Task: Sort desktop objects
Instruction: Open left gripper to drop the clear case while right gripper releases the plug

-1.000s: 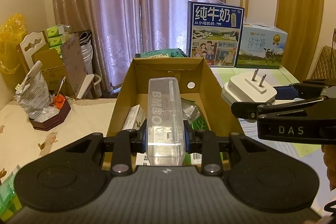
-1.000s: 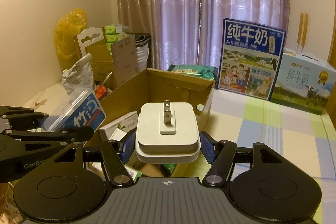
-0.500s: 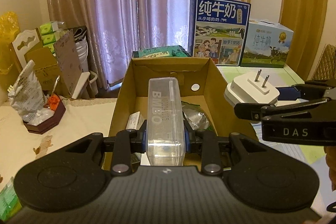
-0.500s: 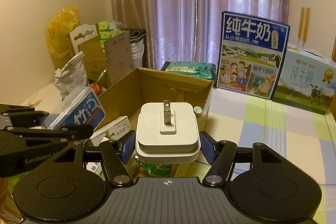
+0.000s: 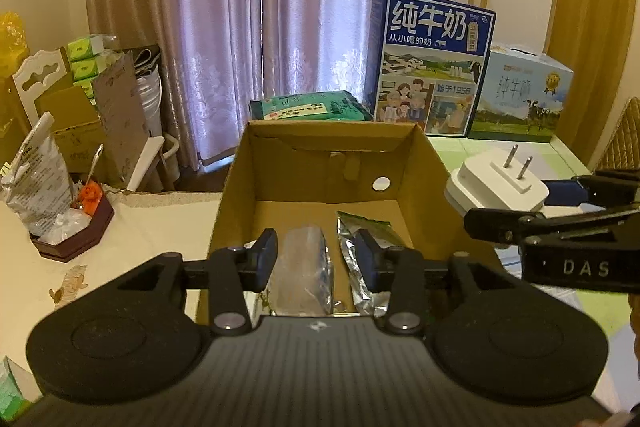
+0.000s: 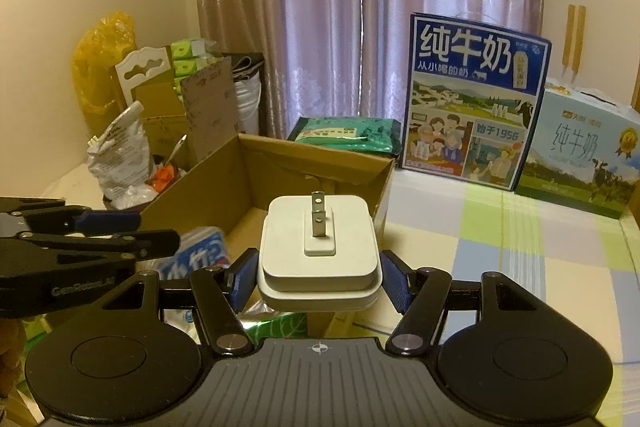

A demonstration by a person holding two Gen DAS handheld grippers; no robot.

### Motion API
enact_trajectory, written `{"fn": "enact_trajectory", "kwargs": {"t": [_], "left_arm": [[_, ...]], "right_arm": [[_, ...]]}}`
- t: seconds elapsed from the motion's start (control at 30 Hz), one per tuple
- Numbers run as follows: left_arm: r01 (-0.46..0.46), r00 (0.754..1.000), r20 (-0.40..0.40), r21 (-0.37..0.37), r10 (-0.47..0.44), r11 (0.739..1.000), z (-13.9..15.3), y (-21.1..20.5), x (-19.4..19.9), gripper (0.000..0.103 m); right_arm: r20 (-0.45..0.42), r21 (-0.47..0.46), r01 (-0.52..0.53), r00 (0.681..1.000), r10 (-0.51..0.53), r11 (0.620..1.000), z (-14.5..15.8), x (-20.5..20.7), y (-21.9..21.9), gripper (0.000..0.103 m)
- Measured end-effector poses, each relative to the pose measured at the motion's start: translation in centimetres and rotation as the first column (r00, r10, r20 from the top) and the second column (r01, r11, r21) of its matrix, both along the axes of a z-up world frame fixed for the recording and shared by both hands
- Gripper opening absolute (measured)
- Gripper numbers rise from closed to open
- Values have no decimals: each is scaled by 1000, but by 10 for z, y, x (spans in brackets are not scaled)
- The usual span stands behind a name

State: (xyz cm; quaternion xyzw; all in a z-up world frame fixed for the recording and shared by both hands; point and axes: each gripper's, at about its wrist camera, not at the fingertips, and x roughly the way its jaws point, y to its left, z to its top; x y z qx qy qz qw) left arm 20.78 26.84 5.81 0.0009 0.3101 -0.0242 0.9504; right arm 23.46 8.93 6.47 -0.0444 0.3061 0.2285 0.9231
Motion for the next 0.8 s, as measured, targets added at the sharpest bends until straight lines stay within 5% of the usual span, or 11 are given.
{"fn": "enact_trajectory", "kwargs": {"t": [0.53,0.6,0.8], "left_arm": [[-39,999,-3,-27,39,999,1,18,-28,46],[-43,999,-2,-24,43,999,4,19,-31,50],[-34,999,1,-33,34,999,7,20,-41,55]], "right_arm": [[-35,84,-68,997,71,994,-2,22,33,63],[-19,85,-61,998,62,995,3,25,35,83],[-16,85,-39,999,40,996,5,12,20,87]]}}
